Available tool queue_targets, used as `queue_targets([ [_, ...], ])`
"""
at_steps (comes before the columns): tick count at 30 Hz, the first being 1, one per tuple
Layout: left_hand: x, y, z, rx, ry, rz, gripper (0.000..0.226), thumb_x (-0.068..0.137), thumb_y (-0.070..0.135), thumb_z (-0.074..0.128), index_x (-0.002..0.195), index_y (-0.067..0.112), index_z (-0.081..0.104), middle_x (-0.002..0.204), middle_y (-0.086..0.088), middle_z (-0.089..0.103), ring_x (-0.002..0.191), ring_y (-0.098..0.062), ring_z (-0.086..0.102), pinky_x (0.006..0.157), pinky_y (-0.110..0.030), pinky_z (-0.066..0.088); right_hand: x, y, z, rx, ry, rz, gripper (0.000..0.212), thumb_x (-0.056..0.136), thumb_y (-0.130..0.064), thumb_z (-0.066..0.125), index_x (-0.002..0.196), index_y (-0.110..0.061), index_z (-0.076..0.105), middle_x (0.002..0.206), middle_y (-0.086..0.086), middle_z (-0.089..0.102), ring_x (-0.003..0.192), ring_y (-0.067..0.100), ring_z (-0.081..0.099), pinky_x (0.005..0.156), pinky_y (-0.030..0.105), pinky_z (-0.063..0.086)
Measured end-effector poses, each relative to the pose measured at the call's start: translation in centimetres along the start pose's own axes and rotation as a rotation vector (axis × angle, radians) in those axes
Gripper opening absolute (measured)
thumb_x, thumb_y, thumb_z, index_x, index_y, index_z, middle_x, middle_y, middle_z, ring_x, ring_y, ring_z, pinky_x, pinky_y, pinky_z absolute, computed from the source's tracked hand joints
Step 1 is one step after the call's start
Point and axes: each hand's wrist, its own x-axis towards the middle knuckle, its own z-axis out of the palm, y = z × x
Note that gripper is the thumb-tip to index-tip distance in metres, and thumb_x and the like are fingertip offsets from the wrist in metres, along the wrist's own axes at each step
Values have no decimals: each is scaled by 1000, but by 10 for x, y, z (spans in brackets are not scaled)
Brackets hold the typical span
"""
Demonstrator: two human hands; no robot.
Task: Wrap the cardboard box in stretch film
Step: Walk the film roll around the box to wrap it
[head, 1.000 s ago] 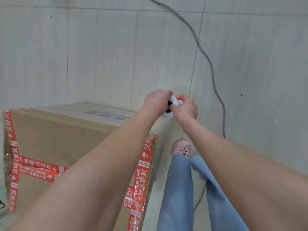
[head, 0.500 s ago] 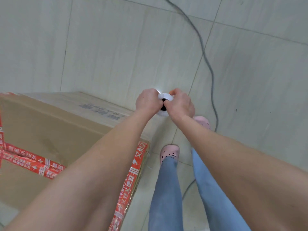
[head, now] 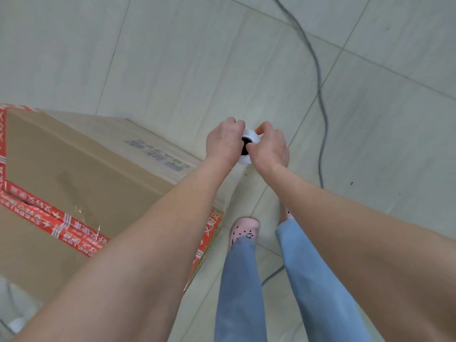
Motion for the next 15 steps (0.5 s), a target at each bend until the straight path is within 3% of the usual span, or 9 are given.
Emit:
queue_targets([
  [3, 5, -5, -1, -41, 12, -40, 21, 84, 12, 53, 104, 8, 61, 105, -9, 58, 94, -30, 57, 66, -33, 38, 2, -2, 1, -48, 1, -46, 30, 84, -14, 53, 111, -27, 54, 112, 0, 52, 90, 23, 54, 70, 30, 37],
  [8, 1, -17, -2, -322, 27, -351, 12, 78, 21, 60, 89, 16, 60, 95, -5, 65, 89, -26, 60, 65, -27, 38, 10, -19, 4, -104, 5, -141, 33, 87, -14, 52, 116, -28, 56, 121, -3, 51, 108, 21, 54, 74, 29, 39],
  [12, 5, -35, -12, -471, 65, -560, 15, 75, 25, 65, 84, 14, 60, 84, -3, 65, 77, -24, 59, 62, -25, 37, 12, -35, 9, -47, -91, -100, 34, 86, -24, 59, 118, -23, 49, 118, 1, 51, 100, 24, 57, 73, 30, 40],
  [15, 8, -46, -17, -559, 58, -656, 14, 72, 27, 66, 75, 16, 57, 80, -4, 68, 76, -24, 66, 60, -24, 39, 14, -47, 13, -17, -164, -87, 31, 85, -24, 58, 115, -22, 48, 103, 2, 58, 94, 26, 59, 68, 31, 41],
])
